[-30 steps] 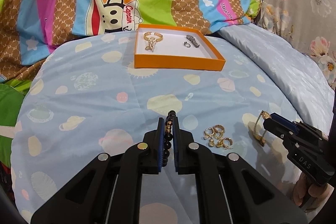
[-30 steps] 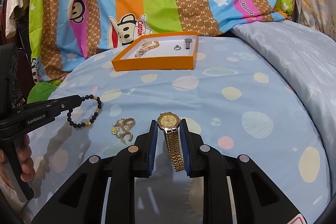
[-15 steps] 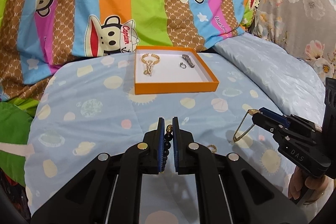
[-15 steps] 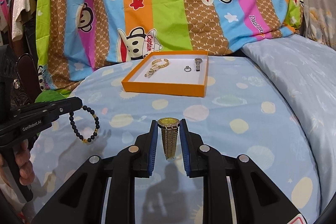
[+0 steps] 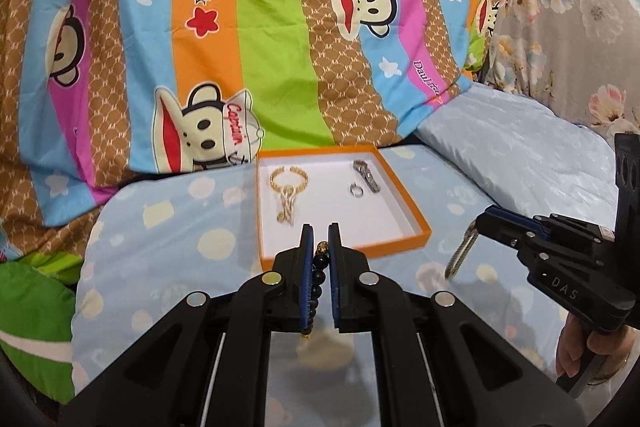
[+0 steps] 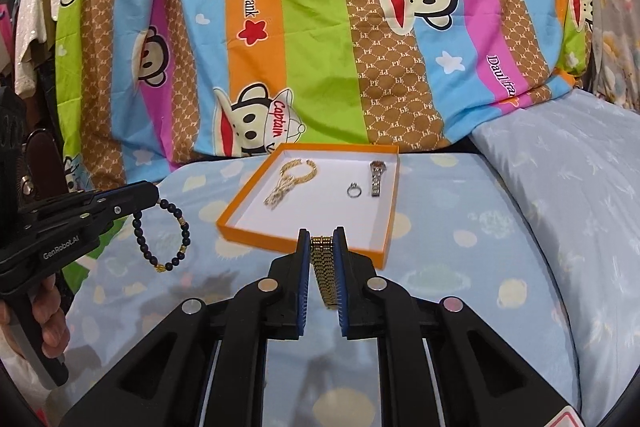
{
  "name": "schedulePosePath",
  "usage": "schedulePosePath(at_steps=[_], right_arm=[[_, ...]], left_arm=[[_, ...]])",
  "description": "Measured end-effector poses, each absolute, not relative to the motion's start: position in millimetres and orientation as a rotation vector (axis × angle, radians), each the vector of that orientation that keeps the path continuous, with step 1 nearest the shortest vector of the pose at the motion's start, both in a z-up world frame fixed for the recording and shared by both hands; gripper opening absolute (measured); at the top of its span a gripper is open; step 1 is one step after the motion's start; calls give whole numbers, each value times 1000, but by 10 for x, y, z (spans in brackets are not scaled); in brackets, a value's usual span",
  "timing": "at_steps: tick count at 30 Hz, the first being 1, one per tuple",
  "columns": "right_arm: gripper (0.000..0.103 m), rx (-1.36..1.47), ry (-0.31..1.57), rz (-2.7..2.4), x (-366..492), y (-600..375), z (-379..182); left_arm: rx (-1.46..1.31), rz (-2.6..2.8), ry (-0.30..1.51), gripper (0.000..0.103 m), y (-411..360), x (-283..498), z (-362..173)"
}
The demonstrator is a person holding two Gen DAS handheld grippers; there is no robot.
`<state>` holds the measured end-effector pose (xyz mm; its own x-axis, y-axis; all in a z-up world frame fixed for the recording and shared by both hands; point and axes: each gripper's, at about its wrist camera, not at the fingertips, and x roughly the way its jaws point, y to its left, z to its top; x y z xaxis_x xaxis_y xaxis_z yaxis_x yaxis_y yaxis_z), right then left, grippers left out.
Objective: Organize jewelry
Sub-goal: 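Carry the bead bracelet to the box with the left tool while the right tool carries the gold watch, then open the left tool over the bead bracelet while the right tool releases the gold watch in the box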
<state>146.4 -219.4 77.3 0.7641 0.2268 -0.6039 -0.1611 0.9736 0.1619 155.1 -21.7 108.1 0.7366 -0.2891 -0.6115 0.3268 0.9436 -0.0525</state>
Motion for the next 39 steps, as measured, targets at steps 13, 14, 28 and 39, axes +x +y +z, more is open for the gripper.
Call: schedulePosePath(at_steps=[13,14,28,39], right_arm=[[11,66,691,184,2273,-2191,678],[11,63,699,181,2342,-2188,642],[11,31,797,195,2824,-2060,149],[13,60,796,161,2819,-2230,106]], left_arm=[[87,-275,673,7,-422,2430,898],[87,-272,678,7,-431,2483,871],[67,-222,786,7,-378,2974,341],[27,-210,769,59,-260,2866,253]])
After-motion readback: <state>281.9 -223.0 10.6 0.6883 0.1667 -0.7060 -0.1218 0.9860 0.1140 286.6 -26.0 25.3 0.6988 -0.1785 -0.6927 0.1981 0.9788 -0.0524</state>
